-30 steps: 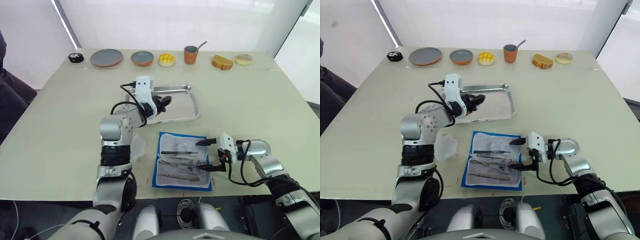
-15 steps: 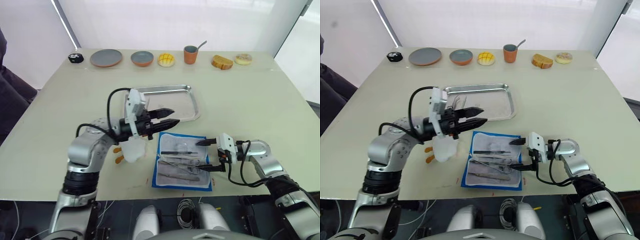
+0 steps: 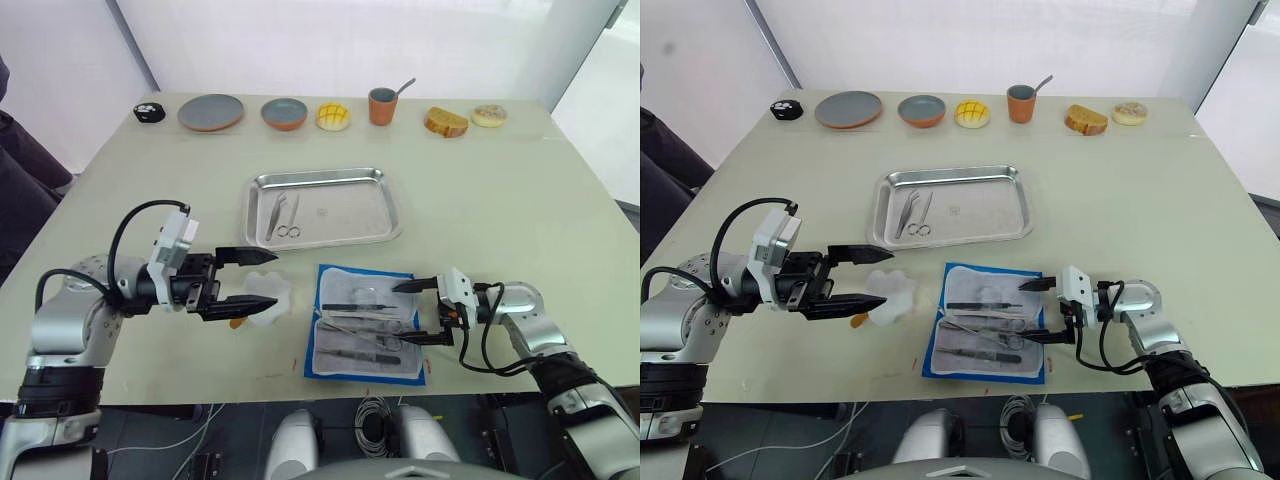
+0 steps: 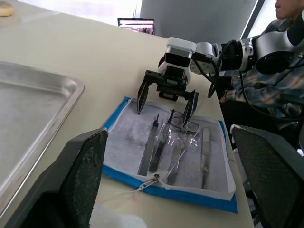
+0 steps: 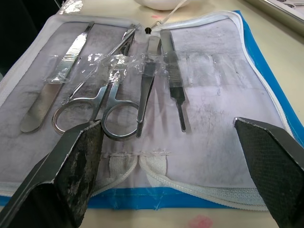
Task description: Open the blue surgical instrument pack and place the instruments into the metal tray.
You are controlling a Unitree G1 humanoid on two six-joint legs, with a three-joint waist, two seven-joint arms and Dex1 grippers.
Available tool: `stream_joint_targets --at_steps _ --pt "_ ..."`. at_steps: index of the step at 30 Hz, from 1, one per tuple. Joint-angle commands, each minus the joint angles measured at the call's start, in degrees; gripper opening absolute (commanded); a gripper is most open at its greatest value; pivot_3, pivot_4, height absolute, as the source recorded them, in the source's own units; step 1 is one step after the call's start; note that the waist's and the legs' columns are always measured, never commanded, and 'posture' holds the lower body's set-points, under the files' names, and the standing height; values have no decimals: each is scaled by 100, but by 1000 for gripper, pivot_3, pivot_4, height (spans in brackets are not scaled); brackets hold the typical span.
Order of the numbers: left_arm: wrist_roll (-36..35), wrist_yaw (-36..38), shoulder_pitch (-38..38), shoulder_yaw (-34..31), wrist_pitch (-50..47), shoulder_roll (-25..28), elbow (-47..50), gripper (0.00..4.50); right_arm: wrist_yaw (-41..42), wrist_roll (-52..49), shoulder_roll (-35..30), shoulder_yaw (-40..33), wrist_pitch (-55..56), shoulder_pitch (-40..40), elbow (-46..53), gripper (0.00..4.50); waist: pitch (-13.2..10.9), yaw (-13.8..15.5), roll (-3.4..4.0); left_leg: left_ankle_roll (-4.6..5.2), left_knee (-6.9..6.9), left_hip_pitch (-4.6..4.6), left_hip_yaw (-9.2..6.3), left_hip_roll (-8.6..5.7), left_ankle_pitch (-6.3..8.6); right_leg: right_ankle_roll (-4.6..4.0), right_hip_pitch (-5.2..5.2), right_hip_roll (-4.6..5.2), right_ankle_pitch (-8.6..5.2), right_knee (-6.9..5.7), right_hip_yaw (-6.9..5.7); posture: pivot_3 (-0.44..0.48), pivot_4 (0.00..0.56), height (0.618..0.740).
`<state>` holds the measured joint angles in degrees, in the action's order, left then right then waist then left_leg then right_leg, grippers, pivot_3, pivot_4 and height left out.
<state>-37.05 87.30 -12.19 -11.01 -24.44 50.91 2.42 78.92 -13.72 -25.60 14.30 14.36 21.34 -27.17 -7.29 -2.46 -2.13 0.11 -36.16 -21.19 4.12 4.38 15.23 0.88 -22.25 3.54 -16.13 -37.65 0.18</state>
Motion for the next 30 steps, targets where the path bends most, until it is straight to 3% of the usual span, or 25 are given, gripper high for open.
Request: stream_joint_targets --at_steps 1,5,10,14,18,21,24,30 --pt "37 308 -29 -209 187 366 -28 4489 141 303 -46 153 -38 -231 -781 4500 0 17 0 0 1 -3 0 0 0 0 -1 28 0 0 -39 0 150 740" --pt "230 436 -96 -80 502 554 -214 4489 187 333 -20 114 50 -153 -945 4500 0 24 0 0 1 -8 1 -1 0 -1 -1 103 1 5 -140 0 150 740" --pt "827 -334 -219 457 857 205 277 4489 170 359 15 93 95 -91 -1022 4500 -1 41 -1 2 -3 -12 10 -1 -1 -14 2 204 11 9 -286 0 150 740" --pt "1318 -1049 -573 1067 321 57 694 4489 148 357 14 78 89 -124 -962 4500 -5 51 -9 22 -9 -18 12 -1 -13 -12 4 239 15 10 -347 0 150 740" --pt "1573 -1139 -933 1601 321 -203 588 4489 128 364 8 64 77 -139 -922 4500 -5 60 -9 30 -13 -22 10 0 -18 3 5 240 22 10 -371 0 150 740" --pt "1829 -1128 -1136 1985 510 -439 343 3731 109 369 5 56 64 -140 -887 4500 -5 69 -9 32 -25 -35 10 2 -19 24 6 223 33 15 -385 0 150 740" --pt "2164 -1166 -1323 2311 850 -701 62 2399 79 380 10 32 61 -117 -906 4500 -8 96 -7 33 -48 -49 6 -6 -19 40 7 164 42 20 -406 0 150 740" --pt "2705 -1232 -1737 2870 1253 -1215 -377 2399 42 412 13 12 73 -65 -963 4500 -14 150 -12 32 -67 -53 9 4 -19 63 8 129 55 18 -400 0 150 740"
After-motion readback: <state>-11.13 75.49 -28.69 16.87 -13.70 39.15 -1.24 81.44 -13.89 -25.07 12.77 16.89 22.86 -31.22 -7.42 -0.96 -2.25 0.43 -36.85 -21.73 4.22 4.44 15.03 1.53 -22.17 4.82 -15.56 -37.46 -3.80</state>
